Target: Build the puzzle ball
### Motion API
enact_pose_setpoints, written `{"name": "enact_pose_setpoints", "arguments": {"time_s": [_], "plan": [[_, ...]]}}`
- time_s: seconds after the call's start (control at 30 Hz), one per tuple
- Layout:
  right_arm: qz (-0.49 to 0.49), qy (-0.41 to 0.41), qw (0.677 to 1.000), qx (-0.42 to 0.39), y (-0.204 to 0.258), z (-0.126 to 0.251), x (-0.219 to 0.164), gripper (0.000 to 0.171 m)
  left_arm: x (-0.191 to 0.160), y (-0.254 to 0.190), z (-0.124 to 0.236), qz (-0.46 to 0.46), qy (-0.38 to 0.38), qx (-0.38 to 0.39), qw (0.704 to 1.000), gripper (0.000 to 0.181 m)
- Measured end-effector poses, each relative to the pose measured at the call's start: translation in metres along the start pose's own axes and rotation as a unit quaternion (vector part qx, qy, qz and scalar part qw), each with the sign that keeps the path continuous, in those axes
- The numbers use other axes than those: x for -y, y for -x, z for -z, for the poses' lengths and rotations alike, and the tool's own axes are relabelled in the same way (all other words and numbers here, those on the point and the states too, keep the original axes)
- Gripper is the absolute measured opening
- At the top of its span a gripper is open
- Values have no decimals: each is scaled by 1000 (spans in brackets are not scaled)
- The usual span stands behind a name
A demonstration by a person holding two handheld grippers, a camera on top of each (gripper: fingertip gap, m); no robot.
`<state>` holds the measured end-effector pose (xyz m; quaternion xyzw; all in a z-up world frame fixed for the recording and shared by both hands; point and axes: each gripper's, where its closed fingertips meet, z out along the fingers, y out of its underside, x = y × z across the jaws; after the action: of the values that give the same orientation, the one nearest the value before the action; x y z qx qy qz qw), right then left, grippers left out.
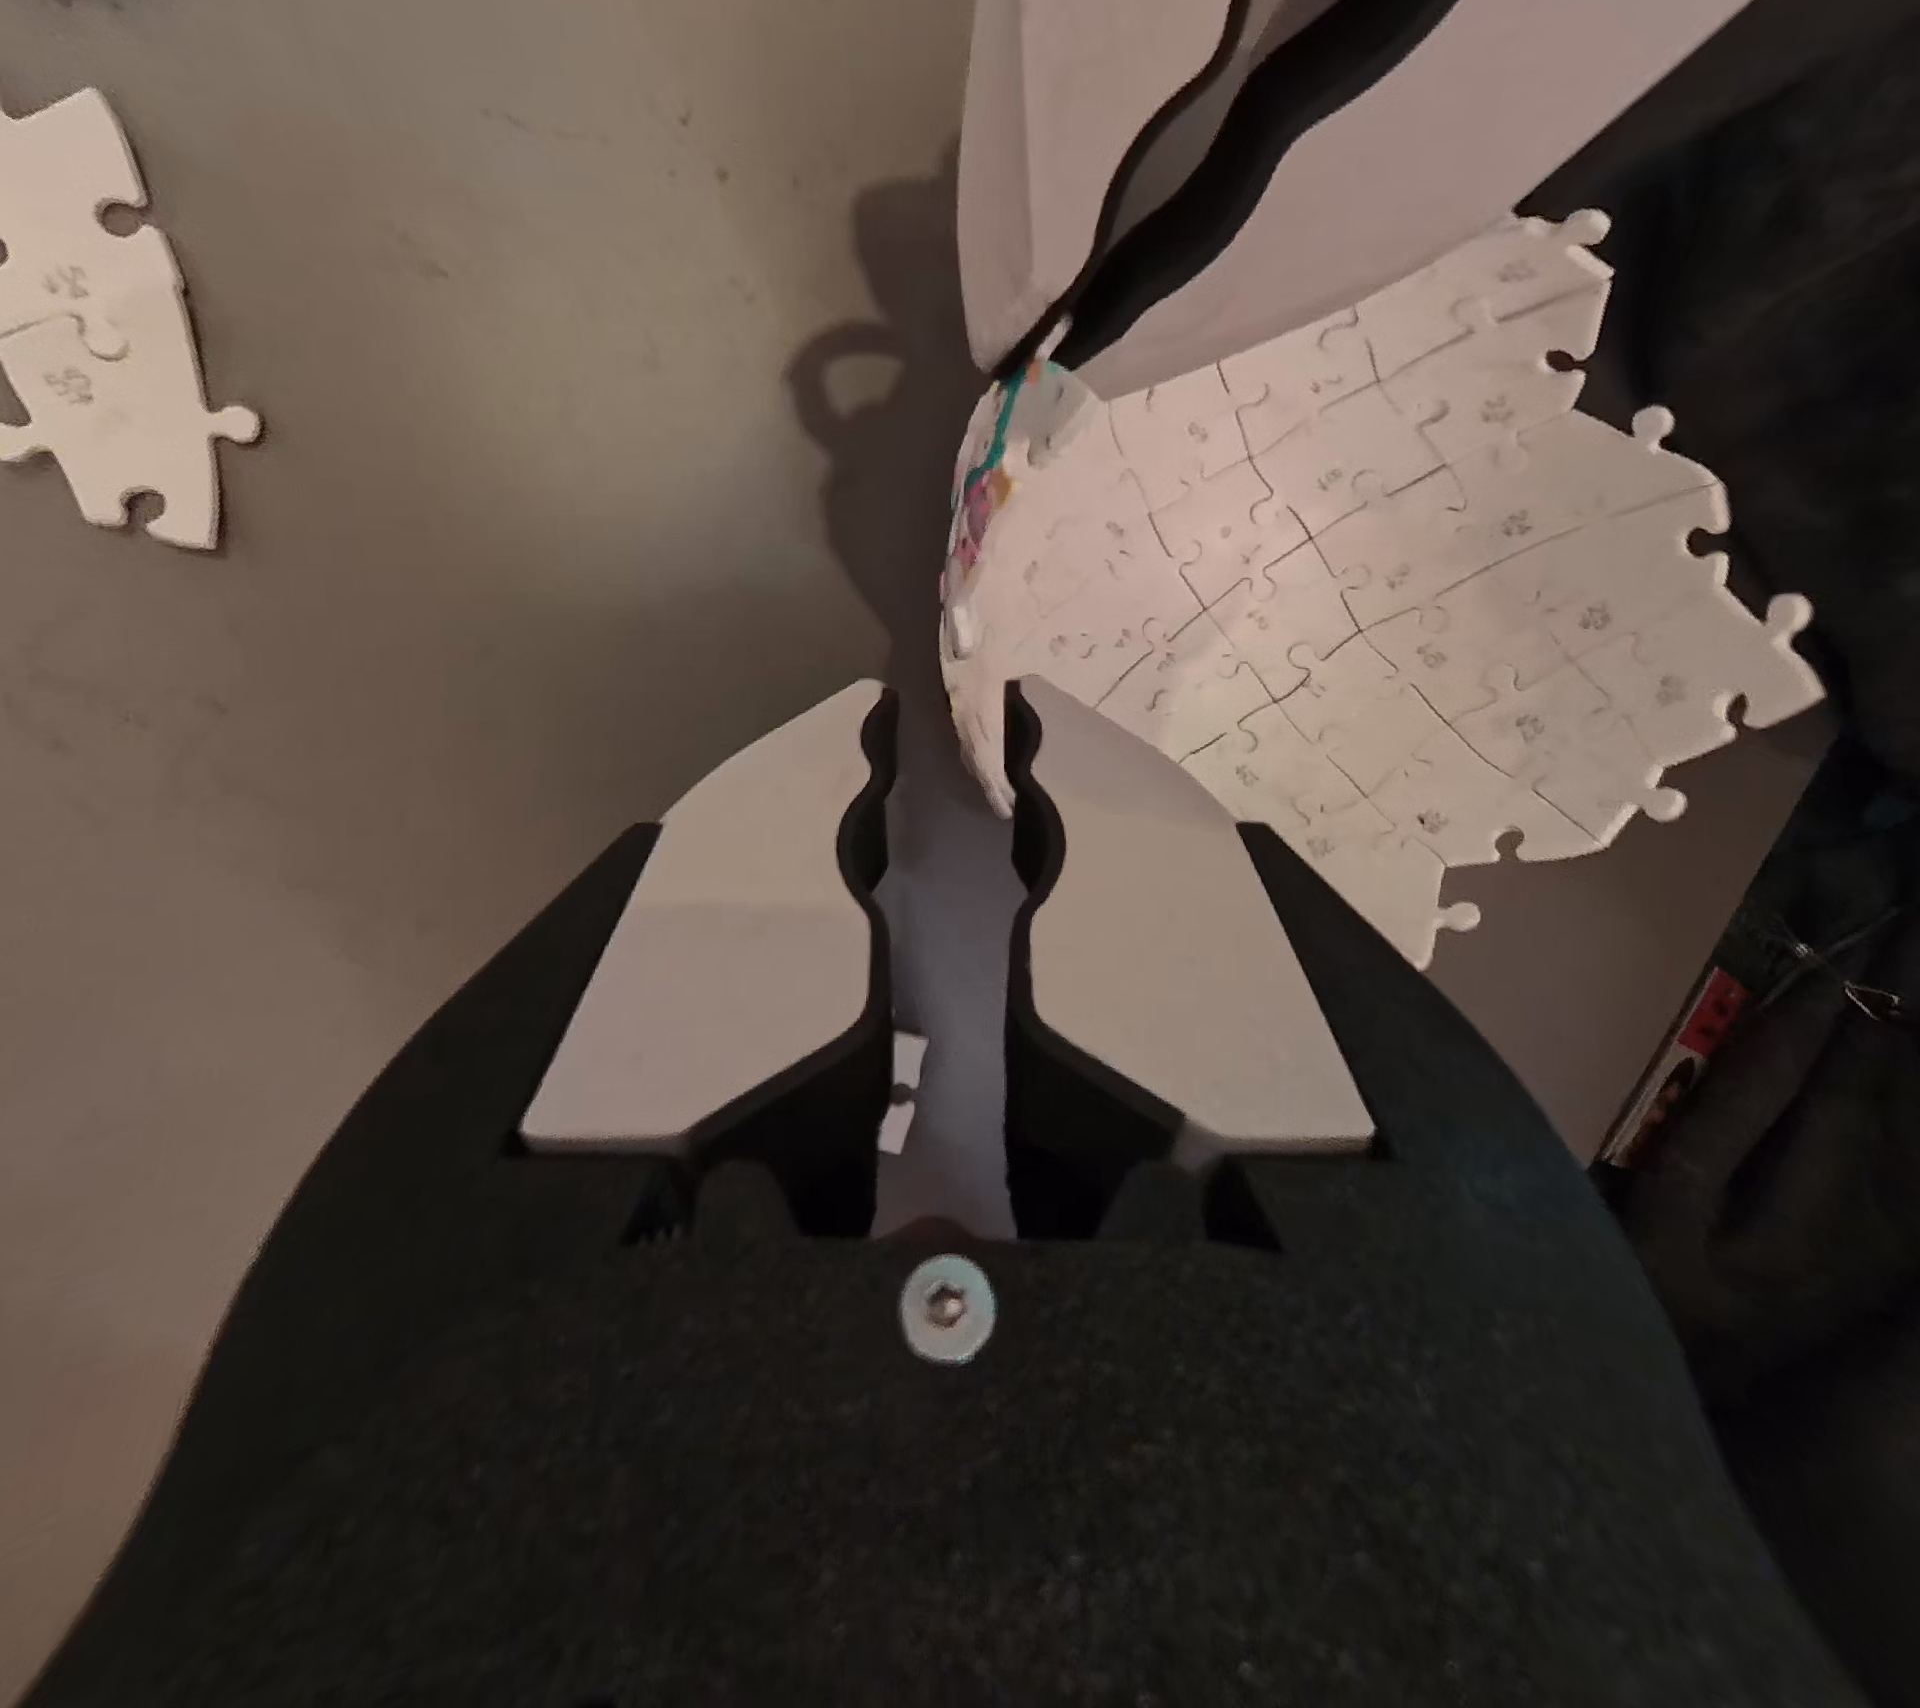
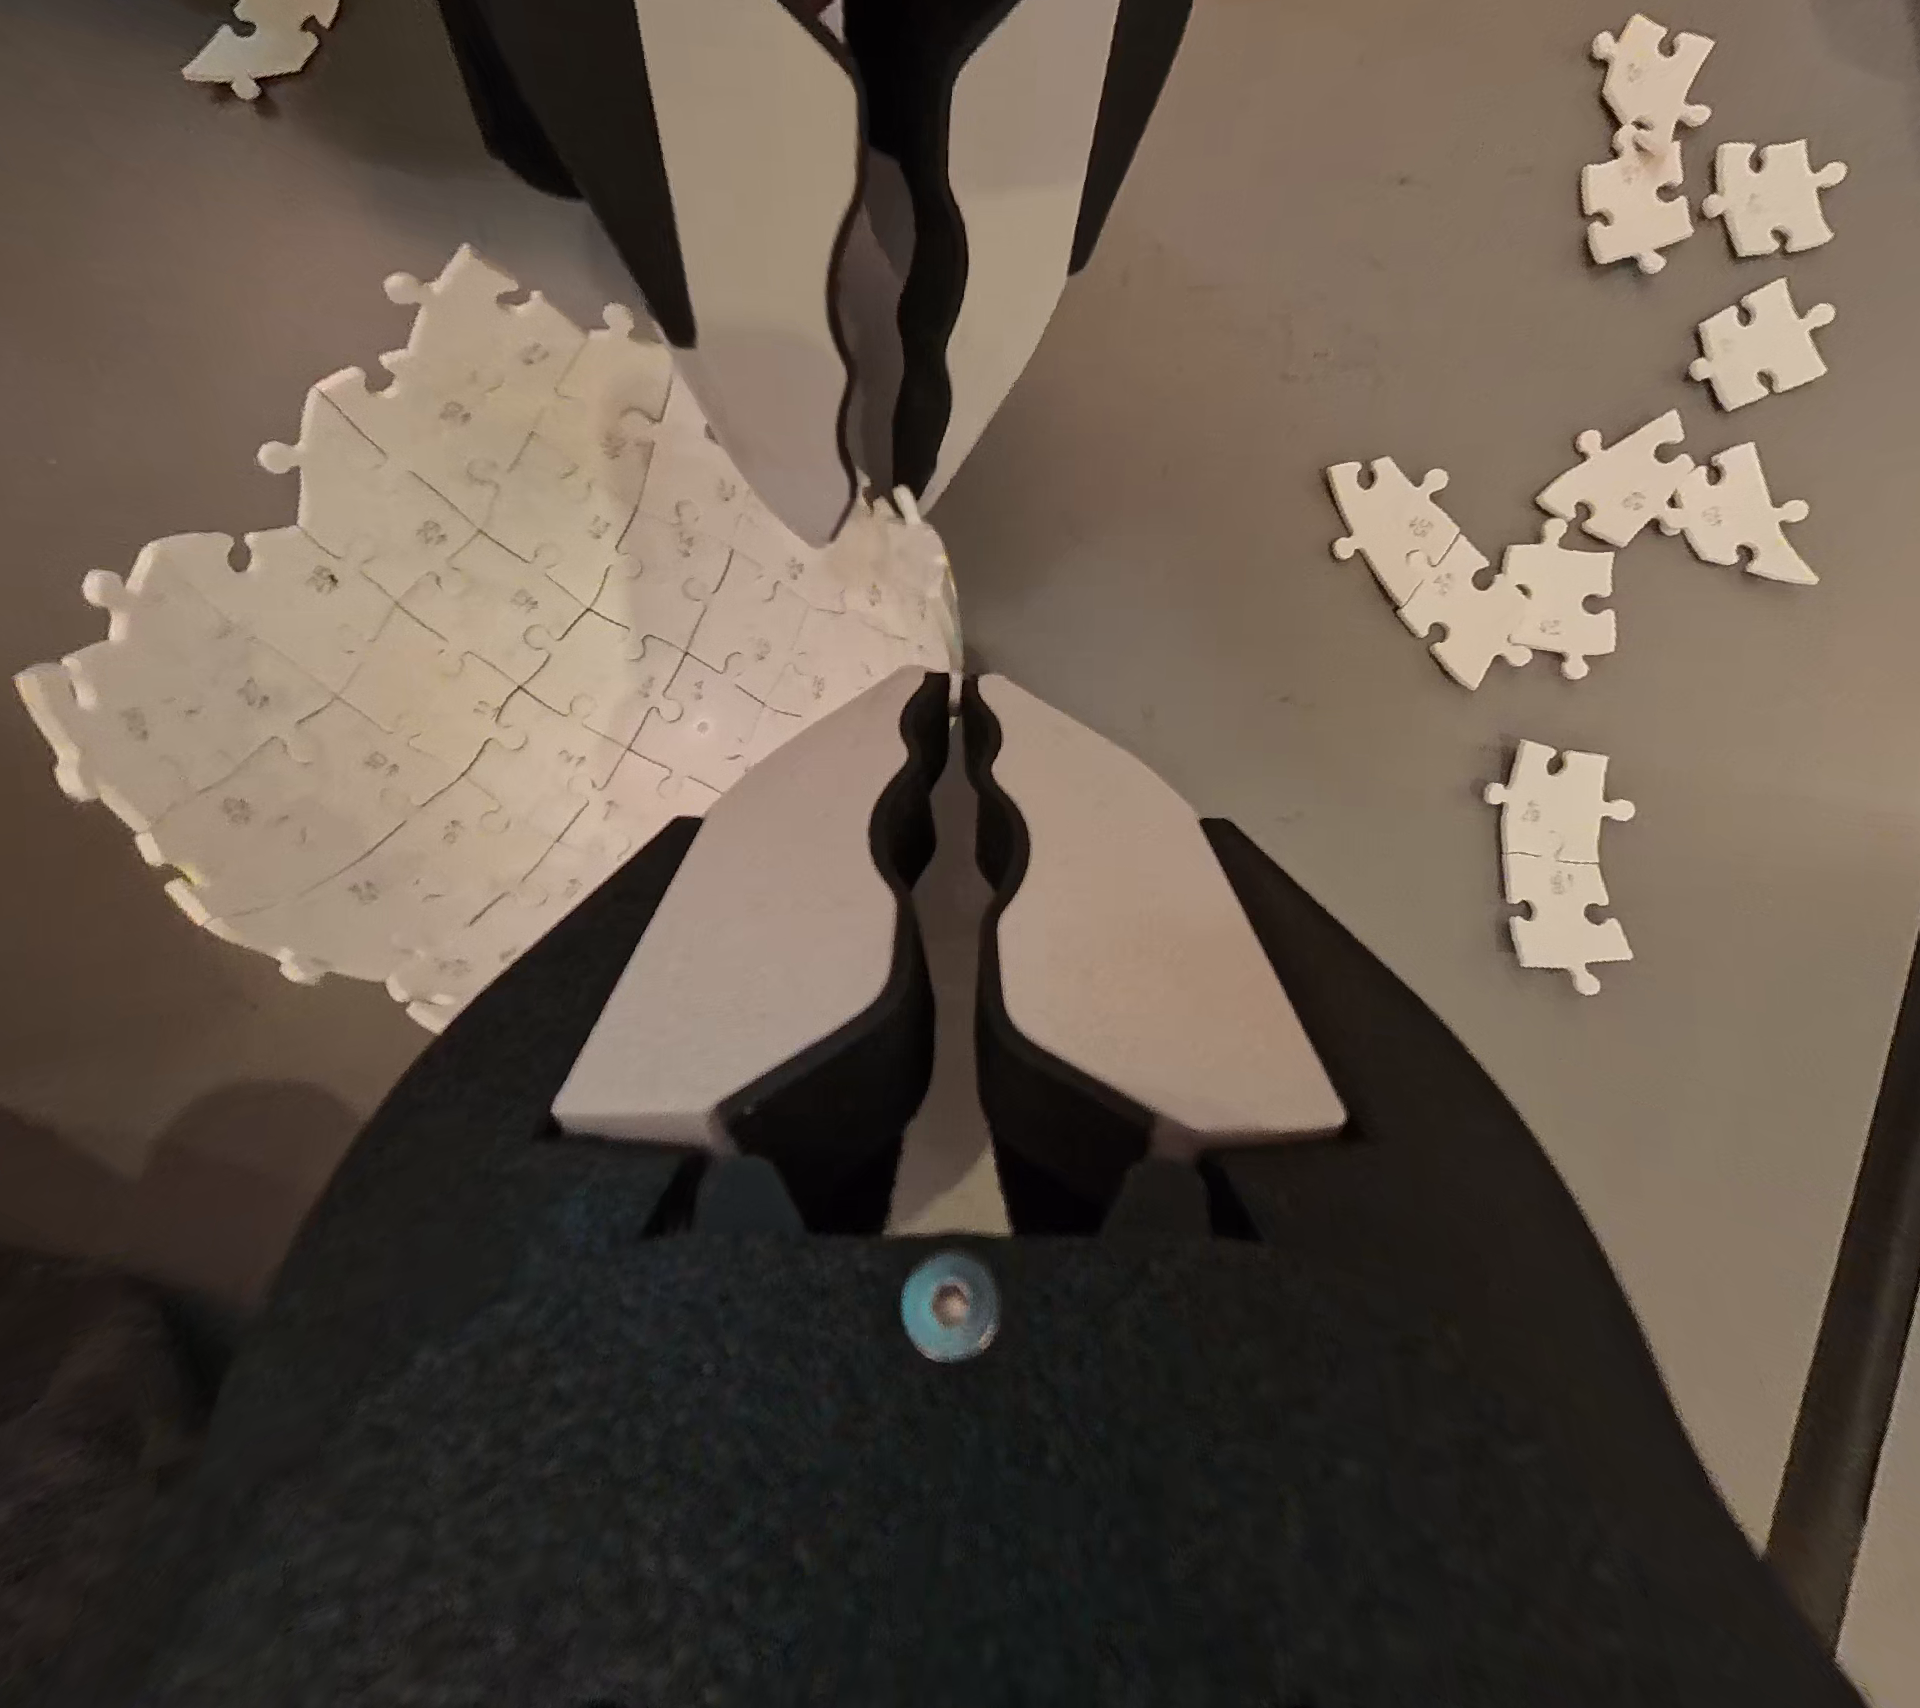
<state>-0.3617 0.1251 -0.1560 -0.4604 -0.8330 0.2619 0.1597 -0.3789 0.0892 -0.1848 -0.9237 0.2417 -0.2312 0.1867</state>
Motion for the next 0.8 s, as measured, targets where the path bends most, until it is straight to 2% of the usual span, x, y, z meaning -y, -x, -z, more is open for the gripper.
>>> {"name": "enact_pose_setpoints", "arguments": {"time_s": [0.1,0.43,0.57,0.8], "plan": [[-5,0,1000,-7,-1,0,-1,2,2,0,-4,2,-1,-6,1000,4],[-11,-3,1000,-27,-3,1,-1,2,4,1,-4,3,-7,10,1000,3],[-13,-6,999,-32,-3,2,-2,2,12,0,-3,10,-28,6,1000,10],[-11,-4,999,-35,-3,2,-2,2,14,4,-2,17,-32,18,999,2]]}}
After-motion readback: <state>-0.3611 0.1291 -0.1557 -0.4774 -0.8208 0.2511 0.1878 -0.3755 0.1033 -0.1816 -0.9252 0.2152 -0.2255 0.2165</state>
